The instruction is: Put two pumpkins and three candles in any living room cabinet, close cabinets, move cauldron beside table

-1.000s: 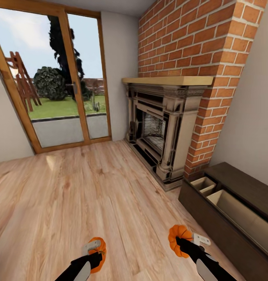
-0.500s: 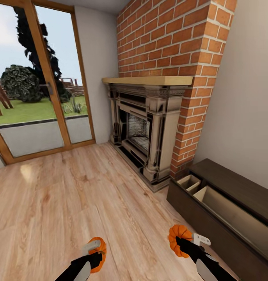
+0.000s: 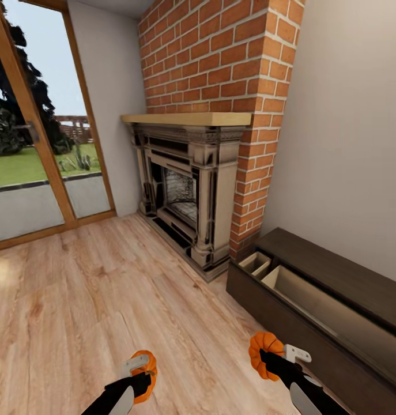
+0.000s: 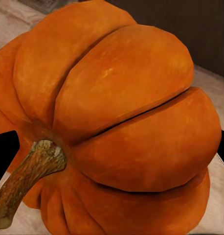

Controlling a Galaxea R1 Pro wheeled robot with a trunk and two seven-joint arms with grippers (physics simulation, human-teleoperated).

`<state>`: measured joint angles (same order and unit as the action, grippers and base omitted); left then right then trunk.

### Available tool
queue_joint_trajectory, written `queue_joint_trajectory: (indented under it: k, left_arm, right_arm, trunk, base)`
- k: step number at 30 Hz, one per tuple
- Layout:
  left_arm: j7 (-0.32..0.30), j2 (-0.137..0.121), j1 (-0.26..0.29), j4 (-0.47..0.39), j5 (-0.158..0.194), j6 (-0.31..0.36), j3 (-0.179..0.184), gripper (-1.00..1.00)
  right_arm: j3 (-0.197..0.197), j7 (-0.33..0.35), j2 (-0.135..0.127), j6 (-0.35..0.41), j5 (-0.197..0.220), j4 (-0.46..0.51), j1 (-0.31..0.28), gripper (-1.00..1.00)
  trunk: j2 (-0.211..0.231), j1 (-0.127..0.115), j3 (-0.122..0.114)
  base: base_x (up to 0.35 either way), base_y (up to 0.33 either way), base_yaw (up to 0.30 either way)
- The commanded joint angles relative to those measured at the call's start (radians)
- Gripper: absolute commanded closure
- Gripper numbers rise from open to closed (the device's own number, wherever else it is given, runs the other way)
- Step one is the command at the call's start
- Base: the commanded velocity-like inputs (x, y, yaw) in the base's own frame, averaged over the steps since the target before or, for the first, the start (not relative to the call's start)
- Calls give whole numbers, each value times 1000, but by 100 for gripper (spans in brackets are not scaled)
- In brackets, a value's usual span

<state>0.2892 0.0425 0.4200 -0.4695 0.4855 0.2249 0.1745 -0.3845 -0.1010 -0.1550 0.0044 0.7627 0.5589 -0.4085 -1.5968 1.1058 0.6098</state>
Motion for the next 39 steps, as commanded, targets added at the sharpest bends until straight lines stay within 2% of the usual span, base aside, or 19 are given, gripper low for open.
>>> queue_joint_trajectory:
  k: [1,31,39]
  left_arm:
    - [11,-1,0,-3,7,4,8,100]
    - [10,-4,0,-3,8,4,8,100]
    - [10,-4,0,-3,9,4,8,100]
  right_arm:
    - [-8,-9,-1,0,7,2,-1,100]
    - [-8,-9,-1,0,7,2,-1,100]
    - [-8,-9,-1,0,7,2,-1,100]
  trunk:
    - [-1,0,1]
    - [-1,0,1]
    - [-1,0,1]
  base:
    - [0,0,-279]
    - [0,0,-279]
    - [0,109,-279]
